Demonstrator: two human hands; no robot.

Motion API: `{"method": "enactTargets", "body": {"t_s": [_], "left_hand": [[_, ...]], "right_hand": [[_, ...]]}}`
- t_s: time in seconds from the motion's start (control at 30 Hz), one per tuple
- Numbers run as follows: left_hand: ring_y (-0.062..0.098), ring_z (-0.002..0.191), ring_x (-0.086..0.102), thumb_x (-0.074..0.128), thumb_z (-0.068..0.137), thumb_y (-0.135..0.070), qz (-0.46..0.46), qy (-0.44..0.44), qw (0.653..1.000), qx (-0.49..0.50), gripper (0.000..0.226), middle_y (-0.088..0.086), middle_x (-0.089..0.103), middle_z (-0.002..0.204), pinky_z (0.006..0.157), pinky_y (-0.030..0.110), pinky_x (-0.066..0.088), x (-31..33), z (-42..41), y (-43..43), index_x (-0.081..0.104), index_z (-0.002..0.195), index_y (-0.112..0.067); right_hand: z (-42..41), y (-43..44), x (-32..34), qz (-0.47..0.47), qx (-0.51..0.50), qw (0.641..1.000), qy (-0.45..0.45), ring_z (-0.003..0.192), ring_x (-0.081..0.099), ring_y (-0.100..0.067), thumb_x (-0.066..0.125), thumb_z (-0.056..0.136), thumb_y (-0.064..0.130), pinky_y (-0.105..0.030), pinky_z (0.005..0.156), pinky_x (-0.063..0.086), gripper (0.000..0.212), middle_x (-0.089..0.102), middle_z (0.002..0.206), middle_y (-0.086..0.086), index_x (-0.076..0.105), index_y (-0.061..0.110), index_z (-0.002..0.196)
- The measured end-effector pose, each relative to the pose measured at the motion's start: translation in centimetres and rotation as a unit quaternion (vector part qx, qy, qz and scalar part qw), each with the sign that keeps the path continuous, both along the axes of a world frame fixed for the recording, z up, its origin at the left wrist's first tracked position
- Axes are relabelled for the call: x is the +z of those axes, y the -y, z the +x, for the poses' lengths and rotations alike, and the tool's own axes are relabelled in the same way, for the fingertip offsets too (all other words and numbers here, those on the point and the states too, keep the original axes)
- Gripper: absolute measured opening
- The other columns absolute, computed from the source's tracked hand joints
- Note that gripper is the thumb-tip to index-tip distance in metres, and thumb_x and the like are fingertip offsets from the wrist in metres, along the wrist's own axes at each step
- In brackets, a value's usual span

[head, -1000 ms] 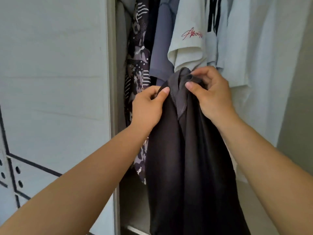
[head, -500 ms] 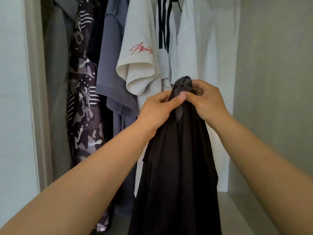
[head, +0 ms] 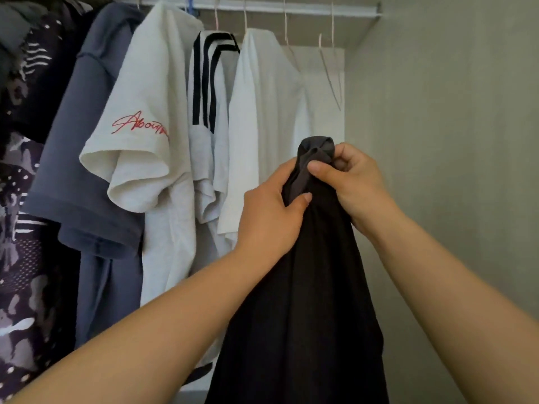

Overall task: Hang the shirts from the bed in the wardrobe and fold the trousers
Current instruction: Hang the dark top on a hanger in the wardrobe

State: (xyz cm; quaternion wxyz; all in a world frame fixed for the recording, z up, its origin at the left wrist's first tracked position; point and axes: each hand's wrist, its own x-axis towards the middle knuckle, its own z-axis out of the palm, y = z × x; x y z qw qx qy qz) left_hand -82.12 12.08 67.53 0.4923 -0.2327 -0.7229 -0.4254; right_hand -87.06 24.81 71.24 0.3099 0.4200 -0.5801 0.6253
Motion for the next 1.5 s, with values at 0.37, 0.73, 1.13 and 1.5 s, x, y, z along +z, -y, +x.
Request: {"method": "enactTargets", "body": {"t_s": [0.37, 0.73, 1.13, 1.5], "left_hand": [[-0.007, 0.093, 0.059, 0.055, 0.092, -0.014, 0.059, -0.059, 0.997, 0.001, 0.04, -0.022, 0.062, 0.098, 0.077, 0.002, 0.042, 5.9, -5.9, -7.8, 0.053, 0.128, -0.03], [-0.019, 0.07, 0.053, 0.058, 0.091, -0.014, 0.072, -0.06, 0.995, 0.035, 0.032, -0.026, 0.055, 0.08, 0.061, -0.004, 0.037, 10.0, -10.2, -7.8, 0.058, 0.121, -0.025], [-0.011, 0.07, 0.05, 0.057, 0.091, -0.014, 0.105, -0.096, 0.989, 0.048, 0.03, -0.026, 0.052, 0.079, 0.057, -0.006, 0.033, 13.4, -15.0, -4.7, 0.058, 0.119, -0.024], [-0.022, 0.067, 0.051, 0.059, 0.09, -0.014, 0.102, -0.079, 0.991, 0.028, 0.028, -0.028, 0.054, 0.08, 0.057, -0.007, 0.033, 14.8, -18.4, -1.5, 0.059, 0.114, -0.029]], "right_hand": [[-4.4, -5.3, 5.9, 0.037, -0.134, 0.988, -0.072, 0.071, 0.057, -0.001, 0.052, 0.093, 0.036, -0.005, 0.057, 0.04, 0.022, 0.061, 0.079, 0.01, 0.059, 0.015, 0.092], [-8.9, -4.6, 10.7, 0.095, -0.203, 0.972, -0.065, 0.069, 0.049, 0.002, 0.038, 0.098, 0.04, -0.004, 0.052, 0.035, 0.026, 0.053, 0.079, 0.012, 0.052, 0.019, 0.092], [-12.6, -5.4, 18.4, 0.057, -0.262, 0.963, 0.014, 0.097, 0.053, -0.028, 0.035, 0.097, 0.043, -0.044, 0.097, 0.045, 0.043, 0.06, 0.113, -0.013, 0.057, 0.009, 0.112], [-9.8, -0.9, 26.4, 0.061, -0.175, 0.978, 0.094, 0.088, 0.06, -0.024, 0.01, 0.091, 0.067, -0.032, 0.078, 0.044, 0.069, 0.066, 0.105, -0.01, 0.031, 0.025, 0.143]]}}
